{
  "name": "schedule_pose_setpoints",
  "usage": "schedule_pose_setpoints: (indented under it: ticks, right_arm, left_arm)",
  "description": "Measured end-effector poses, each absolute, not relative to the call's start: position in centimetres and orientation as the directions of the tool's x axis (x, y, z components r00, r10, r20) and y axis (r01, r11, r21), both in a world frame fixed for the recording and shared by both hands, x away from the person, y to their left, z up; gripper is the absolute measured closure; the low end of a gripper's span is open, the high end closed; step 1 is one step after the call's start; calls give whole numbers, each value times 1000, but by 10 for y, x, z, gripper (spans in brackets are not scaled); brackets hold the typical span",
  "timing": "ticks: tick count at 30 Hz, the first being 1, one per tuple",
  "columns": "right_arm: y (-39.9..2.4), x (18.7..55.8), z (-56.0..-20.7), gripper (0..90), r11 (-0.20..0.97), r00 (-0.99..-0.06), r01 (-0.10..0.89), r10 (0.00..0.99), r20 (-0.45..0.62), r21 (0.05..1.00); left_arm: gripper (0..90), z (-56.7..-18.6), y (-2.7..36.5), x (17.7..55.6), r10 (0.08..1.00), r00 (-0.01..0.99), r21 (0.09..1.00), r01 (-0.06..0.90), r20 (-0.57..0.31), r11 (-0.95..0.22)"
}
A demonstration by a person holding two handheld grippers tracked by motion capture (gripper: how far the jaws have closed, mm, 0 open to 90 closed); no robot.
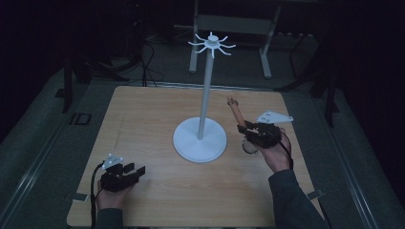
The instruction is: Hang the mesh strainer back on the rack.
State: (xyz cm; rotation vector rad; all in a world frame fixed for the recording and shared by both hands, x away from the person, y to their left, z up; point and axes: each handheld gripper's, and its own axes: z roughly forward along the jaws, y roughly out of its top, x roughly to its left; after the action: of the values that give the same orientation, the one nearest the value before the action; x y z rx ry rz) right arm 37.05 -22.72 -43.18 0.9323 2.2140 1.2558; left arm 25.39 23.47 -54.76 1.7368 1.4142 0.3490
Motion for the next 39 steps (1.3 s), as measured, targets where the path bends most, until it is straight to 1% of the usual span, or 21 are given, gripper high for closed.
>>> schedule_pose_setpoints:
  ticks: [22,32,39]
  right_arm:
    - [-223,368,-411,692,271,-671,279,742,-15,922]
    - [-222,365,-403,692,245,-686,237,728,-17,940]
    - [-222,364,-398,692,216,-690,232,724,4,948]
  left_arm:
    - [454,-547,236,254,903,322,747,665,-285,-1]
    - [454,-547,235,254,903,322,747,664,-285,-1]
    - [454,-547,236,254,903,322,747,664,-285,-1]
